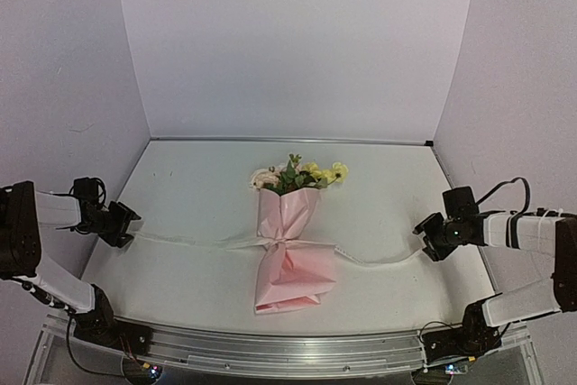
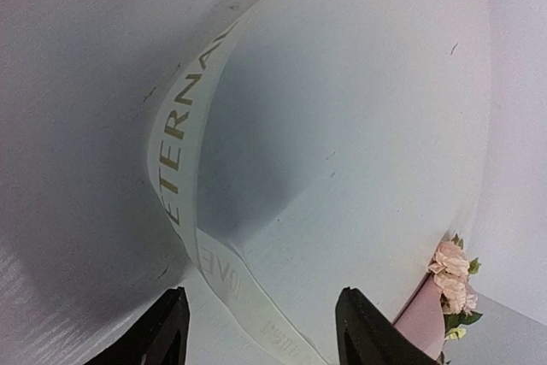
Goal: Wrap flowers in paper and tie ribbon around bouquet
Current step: Tie the ribbon around the folded bouquet.
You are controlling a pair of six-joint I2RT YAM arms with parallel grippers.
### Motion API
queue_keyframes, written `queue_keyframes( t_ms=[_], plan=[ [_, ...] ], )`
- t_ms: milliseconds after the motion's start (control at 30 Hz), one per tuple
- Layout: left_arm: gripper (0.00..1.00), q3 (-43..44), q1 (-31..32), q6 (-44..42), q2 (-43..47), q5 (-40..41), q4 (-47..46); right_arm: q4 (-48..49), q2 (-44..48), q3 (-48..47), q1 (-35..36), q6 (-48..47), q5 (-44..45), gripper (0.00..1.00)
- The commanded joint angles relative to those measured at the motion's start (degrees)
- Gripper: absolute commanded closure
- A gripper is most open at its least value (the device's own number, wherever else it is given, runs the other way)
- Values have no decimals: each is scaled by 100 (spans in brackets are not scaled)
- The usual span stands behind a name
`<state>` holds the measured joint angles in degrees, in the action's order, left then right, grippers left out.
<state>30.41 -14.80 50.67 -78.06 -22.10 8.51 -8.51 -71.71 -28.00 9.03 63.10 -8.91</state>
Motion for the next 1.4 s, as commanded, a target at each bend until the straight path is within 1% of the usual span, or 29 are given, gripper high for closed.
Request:
queue_keyframes(
  t_ms=[0, 133, 200, 267, 300, 367, 433, 500, 533, 567, 600, 633, 667, 767, 833, 900, 967, 1067, 1100, 1233, 1367],
  plan=[
    [30, 280, 143, -36, 420, 116, 133, -296, 435, -155, 219, 236, 271, 27],
    [15, 267, 282, 85, 790, 179, 360, -421, 699, -42, 462, 564, 332, 17],
    [7, 265, 332, 129, 913, 184, 442, -580, 875, 5, 555, 677, 525, 12],
    [5, 271, 395, 176, 1040, 158, 475, -725, 1087, 56, 572, 764, 679, 8],
    [4, 280, 465, 218, 1103, 136, 495, -802, 1182, 69, 580, 815, 708, 7],
    [4, 314, 693, 356, 1197, 135, 535, -887, 1371, 83, 612, 927, 706, 2],
    [4, 314, 1082, 642, 1308, 193, 505, -919, 1538, 92, 802, 1138, 751, 2],
    [5, 289, 1490, 982, 1366, 281, 419, -924, 1651, 83, 1158, 1467, 853, 2],
    [6, 268, 1708, 1155, 1377, 320, 330, -924, 1689, 65, 1342, 1665, 927, 2],
    [7, 250, 1925, 1322, 1353, 344, 230, -904, 1709, 27, 1578, 1795, 1068, 6],
    [9, 243, 2138, 1460, 1313, 367, 129, -890, 1713, -41, 1839, 1853, 1215, 12],
    [11, 263, 2353, 1548, 1248, 397, 32, -911, 1685, -201, 2069, 1802, 1385, 20],
    [12, 301, 2568, 1598, 1150, 456, -36, -959, 1601, -408, 2270, 1662, 1560, 23],
    [13, 415, 3171, 1607, 743, 604, -221, -1089, 1053, -1167, 2940, 811, 1868, 19],
    [13, 346, 3466, 1760, 528, 554, -599, -1075, 551, -1622, 3394, 331, 1947, 15],
    [13, 323, 3745, 1995, 335, 497, -924, -1050, 183, -1872, 3671, 471, 1931, 13],
    [13, 282, 4014, 2336, 185, 477, -1373, -768, -68, -1770, 3817, 996, 1785, 10],
    [12, 52, 4282, 3001, 5, 453, -2196, 398, -205, -1155, 3893, 1845, 1480, 8],
    [12, 50, 4366, 3193, -124, 448, -2369, 605, -233, -974, 3896, 2055, 1448, 8],
    [12, 99, 4751, 3832, -625, 499, -2855, 1520, -435, -574, 3911, 2793, 1305, 8],
    [13, 42, 5021, 4405, -1047, 645, -3246, 2046, -662, -412, 3948, 3268, 1157, 8]
  ],
)
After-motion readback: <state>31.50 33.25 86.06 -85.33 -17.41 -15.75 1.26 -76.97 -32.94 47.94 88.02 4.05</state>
